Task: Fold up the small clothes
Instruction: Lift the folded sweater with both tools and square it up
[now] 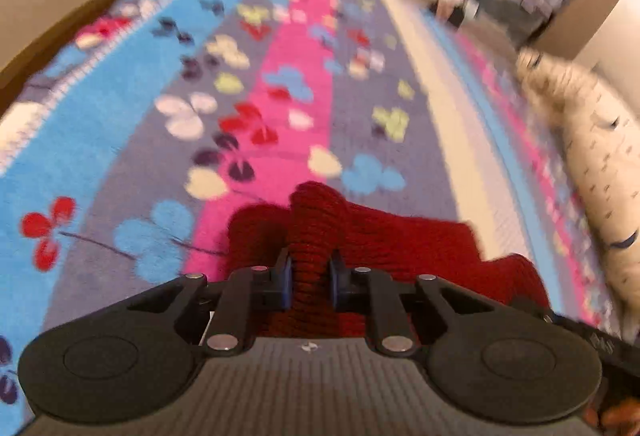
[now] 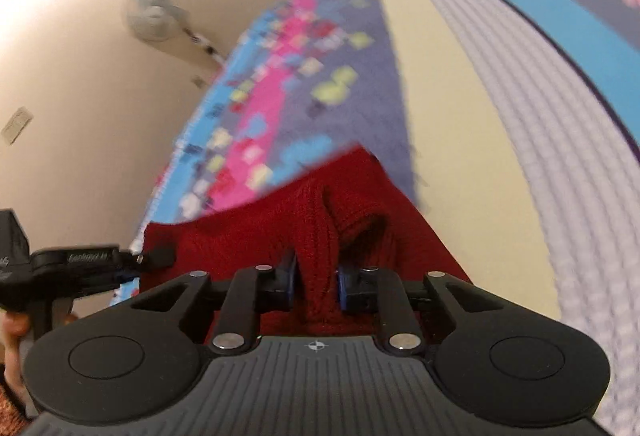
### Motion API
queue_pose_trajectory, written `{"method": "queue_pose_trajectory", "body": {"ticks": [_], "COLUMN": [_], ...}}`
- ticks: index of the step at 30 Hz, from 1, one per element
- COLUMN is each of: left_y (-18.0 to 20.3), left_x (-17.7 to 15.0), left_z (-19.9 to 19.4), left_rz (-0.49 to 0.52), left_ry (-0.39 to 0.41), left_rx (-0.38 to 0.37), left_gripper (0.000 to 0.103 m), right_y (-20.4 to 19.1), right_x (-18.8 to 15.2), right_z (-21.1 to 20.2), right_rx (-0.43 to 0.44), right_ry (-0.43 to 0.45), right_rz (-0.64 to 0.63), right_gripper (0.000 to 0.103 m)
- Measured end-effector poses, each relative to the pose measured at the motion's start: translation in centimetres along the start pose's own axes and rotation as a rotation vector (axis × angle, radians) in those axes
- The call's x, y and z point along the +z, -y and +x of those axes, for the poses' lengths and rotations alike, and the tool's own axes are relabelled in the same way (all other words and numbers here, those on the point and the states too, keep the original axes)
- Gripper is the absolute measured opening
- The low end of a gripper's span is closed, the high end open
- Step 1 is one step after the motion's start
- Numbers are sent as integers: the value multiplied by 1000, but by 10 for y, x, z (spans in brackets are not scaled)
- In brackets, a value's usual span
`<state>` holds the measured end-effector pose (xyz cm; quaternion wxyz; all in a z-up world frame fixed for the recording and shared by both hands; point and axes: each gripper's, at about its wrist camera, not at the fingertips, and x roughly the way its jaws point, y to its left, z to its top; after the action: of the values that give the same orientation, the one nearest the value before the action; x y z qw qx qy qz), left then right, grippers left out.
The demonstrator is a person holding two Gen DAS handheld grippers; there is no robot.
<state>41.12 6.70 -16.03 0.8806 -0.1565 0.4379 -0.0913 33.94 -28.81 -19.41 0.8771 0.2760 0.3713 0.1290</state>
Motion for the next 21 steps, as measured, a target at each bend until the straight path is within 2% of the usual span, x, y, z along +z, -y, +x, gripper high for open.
{"method": "queue_pose_trajectory", "body": {"ticks": [2,4,5,6,7,8,9,10,12,14,16,17,19,20,21], "left_y": [-13,-15,-13,-12,-12,-15,-21,-28,-38,-44,-44,-43,-41,-42,-43], "left_x": [0,4,6,8,9,8,4,-3,-21,-41,-56,-61,-61,-55,-50], "left_z": [12,40,47,49,48,45,38,30,14,6,13,18,22,27,30], "left_rz": [-17,8,25,29,15,-10,-37,-60,-104,-137,-154,-160,-150,-154,-157], "left_ry": [-30,-103,-108,-106,-108,-109,-107,-118,-132,-168,-232,-244,-216,-222,-230], "left_rx": [28,62,80,97,117,127,117,86,20,-47,-122,-148,-140,-139,-141], "left_gripper": [24,40,58,82,94,102,103,103,103,103,103,100,93,87,83], "right_y": [1,14,19,21,21,21,23,29,46,67,88,98,101,100,99], "right_x": [4,-3,-5,-7,-8,-6,-7,-7,-5,-4,-9,-13,-18,-23,-30], "right_z": [14,22,19,11,-1,-13,-21,-32,-34,-18,5,11,3,-1,-9], "right_rx": [-35,-68,-51,-41,-45,-76,-90,-74,-62,-62,1,46,67,100,83], "right_ry": [-40,-60,-43,-36,-34,-29,-10,25,-6,-103,-234,-260,-237,-242,-216], "right_rz": [14,61,79,91,98,92,79,59,46,106,206,265,308,338,370], "right_gripper": [20,25,26,34,55,70,90,92,94,95,96,95,79,54,51]}}
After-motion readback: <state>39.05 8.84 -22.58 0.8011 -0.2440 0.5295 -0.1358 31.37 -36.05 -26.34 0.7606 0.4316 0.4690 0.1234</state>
